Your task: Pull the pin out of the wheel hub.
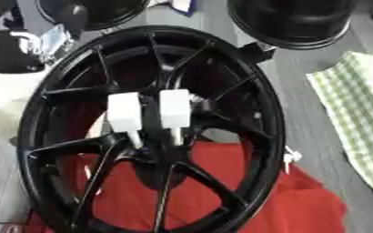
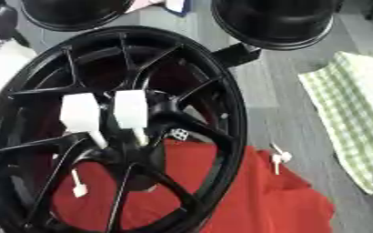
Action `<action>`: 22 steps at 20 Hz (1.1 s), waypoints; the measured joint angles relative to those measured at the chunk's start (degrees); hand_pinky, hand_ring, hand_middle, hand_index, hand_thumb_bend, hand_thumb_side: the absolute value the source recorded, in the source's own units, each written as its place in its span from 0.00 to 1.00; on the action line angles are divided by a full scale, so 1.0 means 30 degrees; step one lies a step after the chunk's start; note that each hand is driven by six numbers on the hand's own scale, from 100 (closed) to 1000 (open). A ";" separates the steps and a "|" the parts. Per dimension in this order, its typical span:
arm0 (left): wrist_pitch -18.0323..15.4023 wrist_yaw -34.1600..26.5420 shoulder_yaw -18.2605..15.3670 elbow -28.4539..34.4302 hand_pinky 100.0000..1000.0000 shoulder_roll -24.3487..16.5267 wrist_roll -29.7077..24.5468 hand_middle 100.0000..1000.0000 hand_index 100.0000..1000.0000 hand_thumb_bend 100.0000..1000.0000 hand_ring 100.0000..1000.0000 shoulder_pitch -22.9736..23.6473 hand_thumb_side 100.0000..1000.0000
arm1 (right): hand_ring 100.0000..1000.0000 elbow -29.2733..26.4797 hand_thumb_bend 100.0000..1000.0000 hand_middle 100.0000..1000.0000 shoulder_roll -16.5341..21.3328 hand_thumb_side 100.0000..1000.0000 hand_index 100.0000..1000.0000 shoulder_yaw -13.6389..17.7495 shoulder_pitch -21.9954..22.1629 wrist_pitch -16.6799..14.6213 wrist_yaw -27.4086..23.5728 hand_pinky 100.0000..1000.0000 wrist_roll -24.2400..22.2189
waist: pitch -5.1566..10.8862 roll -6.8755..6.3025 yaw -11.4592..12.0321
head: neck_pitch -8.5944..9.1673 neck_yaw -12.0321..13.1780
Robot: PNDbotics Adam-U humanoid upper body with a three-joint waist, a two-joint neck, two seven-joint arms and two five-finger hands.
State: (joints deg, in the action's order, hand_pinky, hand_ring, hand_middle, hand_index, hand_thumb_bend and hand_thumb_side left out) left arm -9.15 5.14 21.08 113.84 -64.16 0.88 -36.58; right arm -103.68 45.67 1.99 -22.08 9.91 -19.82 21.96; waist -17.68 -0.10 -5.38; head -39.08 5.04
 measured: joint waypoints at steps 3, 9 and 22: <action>0.0075 0.0870 0.0863 0.0000 0.76 0.0022 -0.0877 0.70 0.80 0.03 0.71 -0.0424 0.63 | 0.64 0.0000 0.00 0.58 0.0001 0.48 0.64 -0.0097 -0.0032 0.0040 0.0001 0.78 -0.0060 | 0.0008 -0.0043 -0.0031 | 0.0172 0.0066; -0.0632 0.2808 0.1894 -0.0857 0.75 0.0742 -0.2789 0.70 0.80 0.05 0.71 -0.1302 0.64 | 0.64 -0.0001 0.00 0.58 0.0003 0.48 0.64 -0.0194 -0.0042 0.0082 0.0008 0.78 -0.0109 | 0.0142 -0.0060 -0.0055 | 0.0519 0.0052; 0.1629 0.1891 0.0786 -0.3446 0.82 0.1121 -0.7205 0.76 0.85 0.36 0.79 -0.0408 0.69 | 0.64 -0.0001 0.00 0.58 0.0005 0.49 0.64 -0.0194 -0.0008 0.0065 0.0009 0.78 -0.0092 | 0.0134 -0.0163 0.0155 | 0.0561 -0.0754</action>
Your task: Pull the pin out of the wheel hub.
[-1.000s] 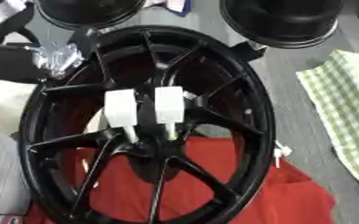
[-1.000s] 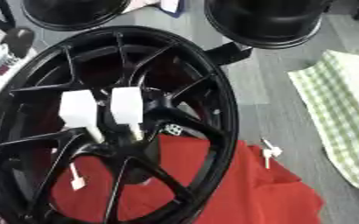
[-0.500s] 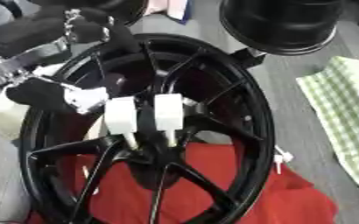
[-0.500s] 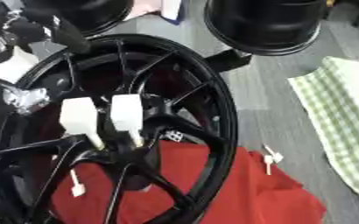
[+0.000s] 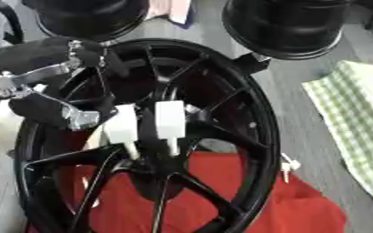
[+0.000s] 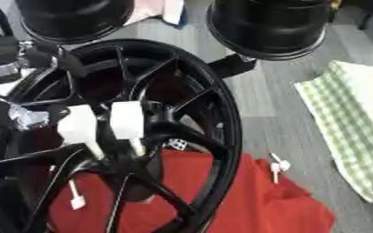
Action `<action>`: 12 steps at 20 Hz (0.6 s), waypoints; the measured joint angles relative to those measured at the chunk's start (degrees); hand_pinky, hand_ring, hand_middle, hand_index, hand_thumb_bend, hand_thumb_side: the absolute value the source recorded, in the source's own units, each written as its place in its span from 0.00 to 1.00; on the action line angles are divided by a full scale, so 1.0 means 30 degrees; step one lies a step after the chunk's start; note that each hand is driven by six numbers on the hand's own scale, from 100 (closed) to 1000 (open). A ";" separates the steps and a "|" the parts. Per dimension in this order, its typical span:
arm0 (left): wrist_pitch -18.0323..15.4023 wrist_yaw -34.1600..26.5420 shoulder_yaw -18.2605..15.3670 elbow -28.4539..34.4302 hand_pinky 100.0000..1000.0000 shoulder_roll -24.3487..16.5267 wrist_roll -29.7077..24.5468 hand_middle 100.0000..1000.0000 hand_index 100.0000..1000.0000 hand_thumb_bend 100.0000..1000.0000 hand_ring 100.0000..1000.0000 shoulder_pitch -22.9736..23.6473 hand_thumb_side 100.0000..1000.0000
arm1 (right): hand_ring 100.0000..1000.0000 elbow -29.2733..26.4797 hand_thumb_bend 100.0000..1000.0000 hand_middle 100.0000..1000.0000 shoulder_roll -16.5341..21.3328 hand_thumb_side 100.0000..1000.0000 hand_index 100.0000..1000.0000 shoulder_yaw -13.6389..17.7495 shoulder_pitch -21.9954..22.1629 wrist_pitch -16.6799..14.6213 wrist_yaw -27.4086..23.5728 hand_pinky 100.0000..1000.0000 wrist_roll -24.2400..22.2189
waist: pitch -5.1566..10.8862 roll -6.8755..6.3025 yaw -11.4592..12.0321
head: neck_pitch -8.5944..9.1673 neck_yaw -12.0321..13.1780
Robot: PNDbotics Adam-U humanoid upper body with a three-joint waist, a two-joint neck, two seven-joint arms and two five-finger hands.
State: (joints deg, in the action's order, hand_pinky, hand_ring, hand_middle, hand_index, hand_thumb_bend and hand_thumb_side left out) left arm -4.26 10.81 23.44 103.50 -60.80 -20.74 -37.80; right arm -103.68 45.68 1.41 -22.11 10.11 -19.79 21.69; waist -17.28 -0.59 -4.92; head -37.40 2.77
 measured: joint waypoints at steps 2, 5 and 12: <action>0.0699 -0.0016 -0.0304 0.0207 0.83 -0.0140 -0.0709 0.77 0.86 0.41 0.80 0.0033 0.69 | 0.64 0.0001 0.00 0.58 0.0000 0.50 0.64 0.0000 0.0011 -0.0005 0.0000 0.78 0.0005 | -0.0006 0.0000 0.0022 | 0.0001 -0.0142; 0.1695 0.0406 -0.0745 0.0924 0.85 -0.0317 -0.1726 0.78 0.87 0.45 0.81 0.0199 0.68 | 0.64 0.0003 0.00 0.58 0.0001 0.50 0.64 0.0002 0.0099 -0.0016 0.0000 0.78 0.0018 | -0.0033 -0.0025 0.0100 | -0.0007 -0.0324; 0.4034 0.1211 -0.1435 0.2734 0.89 -0.0429 -0.3801 0.81 0.91 0.48 0.84 0.0287 0.63 | 0.64 0.0016 0.00 0.58 0.0001 0.52 0.64 0.0003 0.0167 -0.0082 -0.0003 0.78 0.0085 | -0.0252 -0.0115 0.0193 | -0.0092 -0.0568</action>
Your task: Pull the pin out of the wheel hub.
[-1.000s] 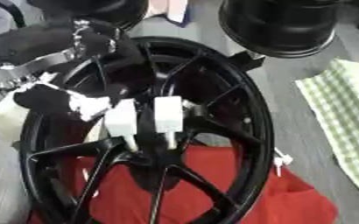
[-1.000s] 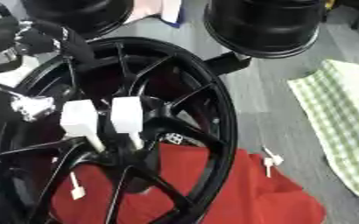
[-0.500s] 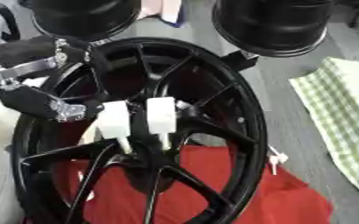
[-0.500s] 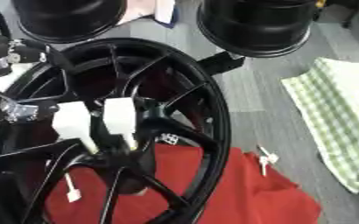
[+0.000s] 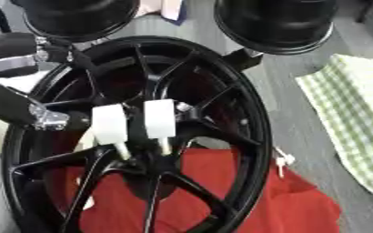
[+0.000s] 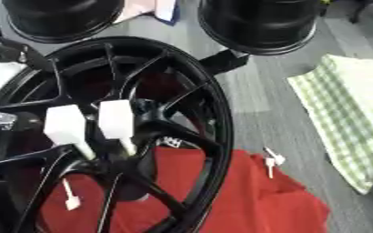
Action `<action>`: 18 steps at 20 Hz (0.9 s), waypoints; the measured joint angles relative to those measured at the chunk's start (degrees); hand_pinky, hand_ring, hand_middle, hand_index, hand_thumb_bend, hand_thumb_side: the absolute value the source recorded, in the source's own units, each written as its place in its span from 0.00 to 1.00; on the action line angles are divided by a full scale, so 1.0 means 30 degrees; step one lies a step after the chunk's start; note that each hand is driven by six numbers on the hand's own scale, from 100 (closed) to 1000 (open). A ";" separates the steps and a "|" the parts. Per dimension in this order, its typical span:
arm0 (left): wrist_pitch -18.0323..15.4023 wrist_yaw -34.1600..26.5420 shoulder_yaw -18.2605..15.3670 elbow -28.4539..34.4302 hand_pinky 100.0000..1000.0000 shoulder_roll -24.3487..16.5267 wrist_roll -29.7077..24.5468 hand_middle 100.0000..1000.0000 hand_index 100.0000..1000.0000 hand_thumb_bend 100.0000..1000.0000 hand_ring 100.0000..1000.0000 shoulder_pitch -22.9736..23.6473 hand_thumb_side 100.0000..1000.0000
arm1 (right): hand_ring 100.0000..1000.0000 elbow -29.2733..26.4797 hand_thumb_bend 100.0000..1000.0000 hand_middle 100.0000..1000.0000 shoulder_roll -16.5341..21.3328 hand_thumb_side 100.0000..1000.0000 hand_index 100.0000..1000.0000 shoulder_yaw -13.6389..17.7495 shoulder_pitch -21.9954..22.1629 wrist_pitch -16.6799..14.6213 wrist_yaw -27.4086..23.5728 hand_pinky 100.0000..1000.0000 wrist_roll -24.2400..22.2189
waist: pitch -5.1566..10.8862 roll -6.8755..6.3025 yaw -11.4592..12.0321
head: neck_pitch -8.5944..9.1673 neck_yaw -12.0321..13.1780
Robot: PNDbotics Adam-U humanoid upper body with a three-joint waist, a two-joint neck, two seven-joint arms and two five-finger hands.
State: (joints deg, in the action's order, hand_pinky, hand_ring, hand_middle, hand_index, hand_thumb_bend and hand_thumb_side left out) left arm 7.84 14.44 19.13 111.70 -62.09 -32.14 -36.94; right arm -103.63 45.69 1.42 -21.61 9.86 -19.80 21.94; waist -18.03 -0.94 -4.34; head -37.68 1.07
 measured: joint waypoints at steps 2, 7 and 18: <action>0.0676 0.0071 0.0004 0.0365 0.90 0.0020 -0.0215 0.81 0.92 0.48 0.84 -0.0061 0.60 | 0.64 0.0004 0.00 0.58 0.0000 0.52 0.64 0.0000 0.0005 -0.0004 -0.0002 0.78 0.0004 | -0.0056 0.0000 0.0000 | -0.0002 -0.0013; 0.2286 0.0039 0.0361 0.0690 0.89 0.0298 -0.0324 0.81 0.91 0.47 0.84 -0.0489 0.59 | 0.64 0.0026 0.00 0.58 -0.0001 0.53 0.64 0.0000 0.0061 -0.0010 -0.0011 0.78 0.0011 | -0.0159 -0.0022 -0.0024 | -0.0008 -0.0024; 0.5467 -0.0334 0.1618 0.0718 0.89 0.0943 -0.0698 0.80 0.91 0.49 0.84 -0.1142 0.59 | 0.64 0.0122 0.00 0.58 -0.0004 0.54 0.64 -0.0004 0.0099 -0.0013 -0.0027 0.78 0.0013 | -0.0355 -0.0129 -0.0144 | -0.0028 0.0009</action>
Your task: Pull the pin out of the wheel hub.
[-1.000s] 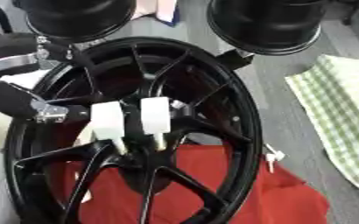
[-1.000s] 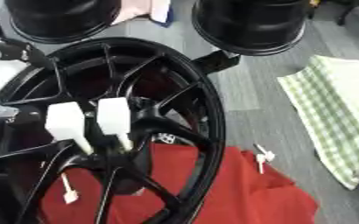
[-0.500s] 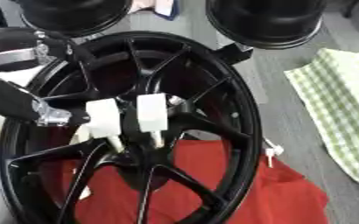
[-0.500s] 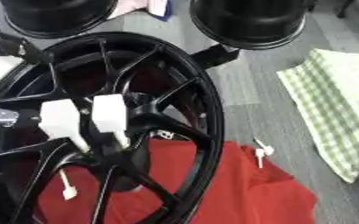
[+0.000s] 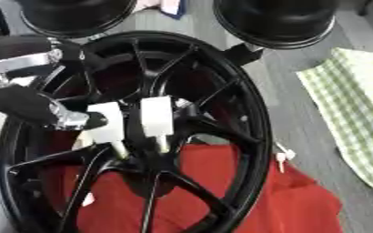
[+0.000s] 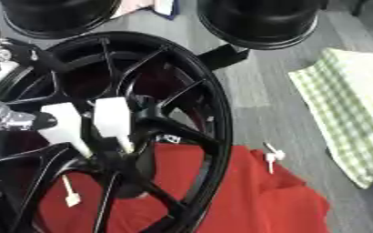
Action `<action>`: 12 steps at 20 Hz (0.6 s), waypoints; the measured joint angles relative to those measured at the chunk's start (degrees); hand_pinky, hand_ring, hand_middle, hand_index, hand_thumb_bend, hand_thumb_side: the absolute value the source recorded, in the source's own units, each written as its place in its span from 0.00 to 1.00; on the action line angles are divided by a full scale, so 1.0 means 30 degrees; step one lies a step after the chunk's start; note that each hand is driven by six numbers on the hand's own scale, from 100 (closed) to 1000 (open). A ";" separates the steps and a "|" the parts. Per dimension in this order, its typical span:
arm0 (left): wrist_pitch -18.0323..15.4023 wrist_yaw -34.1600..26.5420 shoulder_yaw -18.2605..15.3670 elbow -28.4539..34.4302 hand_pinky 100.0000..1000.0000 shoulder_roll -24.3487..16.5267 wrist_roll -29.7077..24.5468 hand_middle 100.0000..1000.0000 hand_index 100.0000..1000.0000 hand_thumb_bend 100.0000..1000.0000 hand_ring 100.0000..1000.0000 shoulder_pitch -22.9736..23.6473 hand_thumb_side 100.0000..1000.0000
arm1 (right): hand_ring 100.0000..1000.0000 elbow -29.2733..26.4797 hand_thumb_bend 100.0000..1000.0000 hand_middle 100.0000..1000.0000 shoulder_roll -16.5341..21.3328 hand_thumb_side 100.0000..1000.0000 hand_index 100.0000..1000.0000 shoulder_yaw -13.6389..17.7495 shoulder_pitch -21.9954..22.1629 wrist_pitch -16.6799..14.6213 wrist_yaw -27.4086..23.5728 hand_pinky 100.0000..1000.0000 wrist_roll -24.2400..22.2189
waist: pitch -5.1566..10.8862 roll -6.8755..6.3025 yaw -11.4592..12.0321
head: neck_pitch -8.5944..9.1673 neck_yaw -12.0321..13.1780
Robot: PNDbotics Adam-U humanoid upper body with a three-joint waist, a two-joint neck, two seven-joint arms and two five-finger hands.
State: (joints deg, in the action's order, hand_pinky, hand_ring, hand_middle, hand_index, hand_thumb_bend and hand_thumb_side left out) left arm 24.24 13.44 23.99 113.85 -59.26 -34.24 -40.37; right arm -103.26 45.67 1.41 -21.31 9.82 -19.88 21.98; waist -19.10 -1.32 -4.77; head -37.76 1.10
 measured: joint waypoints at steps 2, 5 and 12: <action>0.0283 -0.0018 0.0066 0.0073 0.89 0.0075 -0.0113 0.80 0.91 0.49 0.84 -0.0001 0.58 | 0.64 0.0000 0.00 0.58 0.0000 0.54 0.64 0.0000 -0.0001 -0.0008 -0.0001 0.78 0.0008 | -0.0008 -0.0012 -0.0024 | -0.0055 0.0008; 0.0520 -0.0028 0.0129 0.0099 0.89 0.0085 -0.0307 0.80 0.91 0.50 0.84 -0.0001 0.57 | 0.64 0.0001 0.00 0.58 -0.0001 0.54 0.64 0.0000 -0.0004 -0.0024 -0.0004 0.79 0.0024 | -0.0031 -0.0078 -0.0042 | -0.0068 0.0019; 0.0640 -0.0042 0.0157 0.0200 0.90 0.0257 -0.0661 0.82 0.92 0.50 0.85 0.0000 0.57 | 0.64 0.0016 0.00 0.58 -0.0004 0.54 0.64 -0.0002 -0.0029 -0.0046 -0.0009 0.79 0.0046 | -0.0068 -0.0094 -0.0098 | 0.0059 -0.0234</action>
State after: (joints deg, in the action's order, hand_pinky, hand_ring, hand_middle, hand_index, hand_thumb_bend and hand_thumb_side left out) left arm 26.17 13.32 24.46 114.45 -58.49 -36.22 -40.37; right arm -103.22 45.66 1.40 -21.40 9.68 -19.91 22.12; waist -19.30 -1.61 -5.07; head -37.58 0.40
